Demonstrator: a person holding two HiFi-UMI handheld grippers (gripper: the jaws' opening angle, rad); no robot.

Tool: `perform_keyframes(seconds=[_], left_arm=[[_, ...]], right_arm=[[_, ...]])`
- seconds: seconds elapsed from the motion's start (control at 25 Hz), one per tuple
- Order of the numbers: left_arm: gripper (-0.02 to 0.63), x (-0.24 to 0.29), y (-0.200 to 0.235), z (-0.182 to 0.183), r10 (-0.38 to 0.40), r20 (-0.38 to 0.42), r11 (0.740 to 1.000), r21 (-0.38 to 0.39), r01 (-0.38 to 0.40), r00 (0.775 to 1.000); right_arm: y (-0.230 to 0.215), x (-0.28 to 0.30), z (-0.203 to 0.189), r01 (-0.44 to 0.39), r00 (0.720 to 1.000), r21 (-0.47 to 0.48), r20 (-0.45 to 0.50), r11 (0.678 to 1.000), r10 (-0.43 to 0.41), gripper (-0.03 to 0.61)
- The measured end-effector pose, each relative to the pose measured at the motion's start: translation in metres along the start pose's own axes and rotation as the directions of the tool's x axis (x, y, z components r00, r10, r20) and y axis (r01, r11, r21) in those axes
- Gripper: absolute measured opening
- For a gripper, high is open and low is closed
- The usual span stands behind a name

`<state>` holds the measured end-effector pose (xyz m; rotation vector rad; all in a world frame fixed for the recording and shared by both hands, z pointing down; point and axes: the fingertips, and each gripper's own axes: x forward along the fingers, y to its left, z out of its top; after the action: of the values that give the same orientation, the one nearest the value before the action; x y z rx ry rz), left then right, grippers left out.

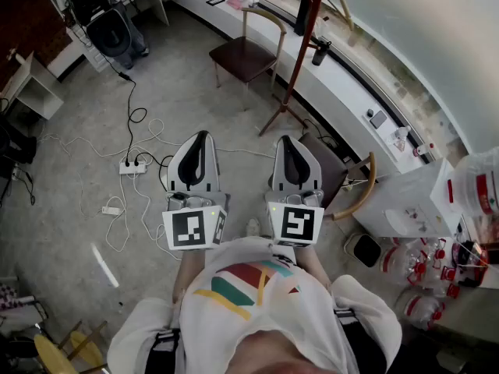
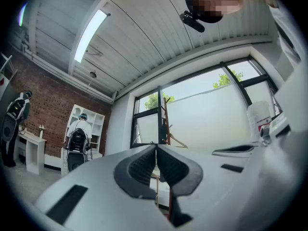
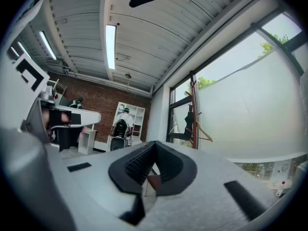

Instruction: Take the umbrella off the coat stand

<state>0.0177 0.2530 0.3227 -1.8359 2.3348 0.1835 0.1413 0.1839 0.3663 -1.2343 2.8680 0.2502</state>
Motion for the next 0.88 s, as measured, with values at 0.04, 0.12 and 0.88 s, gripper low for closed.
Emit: perform_keyframes(seconds=[0.04, 0.12, 0.88], left_arm=[[0.008, 0.0, 0.0, 0.0, -0.002, -0.001, 1.0, 0.001, 0.002, 1.0], [0.008, 0.0, 0.0, 0.0, -0.005, -0.002, 1.0, 0.005, 0.005, 1.0], [0.008, 0.03, -0.028, -0.015, -0.065, -0.02, 0.998, -0.001, 0.065, 0.998]], right_arm=[[0.0, -0.001, 0.0, 0.0, 1.0, -0.004, 0.0, 1.0, 0.0, 0.0], [0.001, -0.002, -0.001, 0.001, 1.0, -0.008, -0.002, 1.0, -0.001, 0.0], [-0.014, 0.007, -0.025, -0.039, 0.998, -0.014, -0.042, 0.999, 0.038, 0.0]])
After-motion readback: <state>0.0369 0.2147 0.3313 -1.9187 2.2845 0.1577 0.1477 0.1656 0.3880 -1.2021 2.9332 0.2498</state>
